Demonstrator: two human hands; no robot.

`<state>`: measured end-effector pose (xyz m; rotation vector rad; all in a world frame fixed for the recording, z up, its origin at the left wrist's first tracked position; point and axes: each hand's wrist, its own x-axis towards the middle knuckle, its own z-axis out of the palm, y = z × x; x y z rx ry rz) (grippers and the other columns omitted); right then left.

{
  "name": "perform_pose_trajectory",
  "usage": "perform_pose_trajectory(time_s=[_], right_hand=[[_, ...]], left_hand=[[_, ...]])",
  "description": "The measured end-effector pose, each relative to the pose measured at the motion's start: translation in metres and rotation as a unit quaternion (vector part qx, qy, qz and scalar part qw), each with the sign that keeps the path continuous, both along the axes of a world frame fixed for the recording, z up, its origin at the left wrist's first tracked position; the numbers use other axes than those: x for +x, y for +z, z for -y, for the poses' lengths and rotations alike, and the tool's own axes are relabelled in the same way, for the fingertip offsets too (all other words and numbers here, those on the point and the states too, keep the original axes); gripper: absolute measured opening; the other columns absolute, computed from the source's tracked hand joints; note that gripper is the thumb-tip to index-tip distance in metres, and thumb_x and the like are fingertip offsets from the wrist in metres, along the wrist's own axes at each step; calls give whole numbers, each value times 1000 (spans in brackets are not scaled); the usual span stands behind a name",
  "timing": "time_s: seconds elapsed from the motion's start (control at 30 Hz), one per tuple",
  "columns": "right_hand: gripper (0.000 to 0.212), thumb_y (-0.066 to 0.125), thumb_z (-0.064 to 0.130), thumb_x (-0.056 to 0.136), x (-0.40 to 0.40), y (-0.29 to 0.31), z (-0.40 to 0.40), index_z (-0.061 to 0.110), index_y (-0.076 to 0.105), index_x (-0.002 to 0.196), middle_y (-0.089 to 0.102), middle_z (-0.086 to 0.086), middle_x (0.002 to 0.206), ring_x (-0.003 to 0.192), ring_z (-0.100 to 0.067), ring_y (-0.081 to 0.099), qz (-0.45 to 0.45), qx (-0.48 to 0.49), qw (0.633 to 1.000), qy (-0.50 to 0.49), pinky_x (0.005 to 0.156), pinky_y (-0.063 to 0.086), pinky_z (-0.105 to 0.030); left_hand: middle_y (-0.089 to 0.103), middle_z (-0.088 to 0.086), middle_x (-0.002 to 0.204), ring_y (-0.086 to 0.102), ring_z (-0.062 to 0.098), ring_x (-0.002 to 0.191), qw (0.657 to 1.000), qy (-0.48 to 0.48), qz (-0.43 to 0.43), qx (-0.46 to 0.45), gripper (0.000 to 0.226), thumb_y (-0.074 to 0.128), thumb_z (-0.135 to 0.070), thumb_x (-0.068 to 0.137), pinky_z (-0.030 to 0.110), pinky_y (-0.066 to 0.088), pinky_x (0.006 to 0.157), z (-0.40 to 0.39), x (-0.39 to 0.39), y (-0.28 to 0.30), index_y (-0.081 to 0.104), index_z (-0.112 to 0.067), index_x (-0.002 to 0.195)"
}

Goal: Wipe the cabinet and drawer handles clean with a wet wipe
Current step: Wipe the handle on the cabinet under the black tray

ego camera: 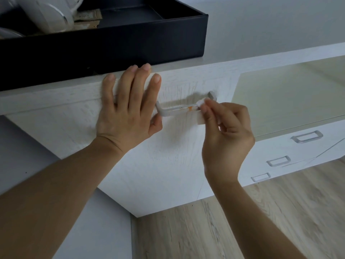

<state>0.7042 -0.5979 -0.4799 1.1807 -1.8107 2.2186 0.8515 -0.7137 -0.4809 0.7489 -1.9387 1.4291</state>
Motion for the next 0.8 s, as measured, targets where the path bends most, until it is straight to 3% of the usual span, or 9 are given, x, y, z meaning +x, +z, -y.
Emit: perform_pose_trajectory(time_s=[0.07,0.2,0.37,0.47,0.53,0.6,0.7,0.8], right_hand=[[15,70,6,84,-3,-1,-2,11,73,97,55,4,87,75,7,52,-15,4,1000,18,70,43,-7],[15,70,10,84,-9,-1,-1,15,71,98,51,7,89,72,9,51,82,-17,997,4,70,42,-6],[7,68,8,85,-6,-4,1,14,69,89,54,7,88,74,7,53,36,-8,999,9,69,41,-7],[23,64,9,88,-9,-4,4,31,62,84,58,2,85,76,-9,60,77,-31,996,9,72,48,-20],[31,62,7,88,-8,-4,2,37,58,84,58,4,84,79,-21,61,45,-30,998,26,73,52,-30],[30,64,7,87,-7,-6,0,37,58,84,59,6,86,80,-19,61,37,-21,998,46,73,52,-29],[26,66,9,86,-2,-5,-1,35,61,81,64,-7,88,86,-23,64,111,-23,991,78,76,52,-30],[21,69,11,84,5,-3,-4,31,65,79,67,-2,86,86,-17,66,142,2,984,107,78,54,-30]], left_hand=[[26,23,139,30,36,127,1000,-3,-2,-1,68,35,-48,96,51,21,105,0,-1,0,16,0,140],[26,23,138,30,37,127,1000,-8,-7,0,69,36,-47,95,52,21,105,1,-1,0,15,1,140],[25,23,138,29,37,127,1000,-11,-7,6,68,35,-47,96,52,21,105,1,-1,0,13,1,140],[25,24,138,29,38,127,1000,-14,-8,8,68,35,-46,96,52,20,105,1,-1,-1,13,1,140],[26,24,138,30,38,126,1000,-17,-10,9,67,35,-46,96,52,21,105,1,-2,-1,15,1,140],[26,24,138,30,38,126,1000,-18,-11,8,67,37,-46,95,52,21,106,1,-2,-1,17,0,140],[27,25,138,30,39,126,1000,-16,-11,4,68,38,-45,94,52,20,106,1,-2,-1,16,1,140],[26,25,138,30,39,126,1000,-12,-10,5,68,38,-46,95,52,19,106,1,-2,-3,16,0,140]])
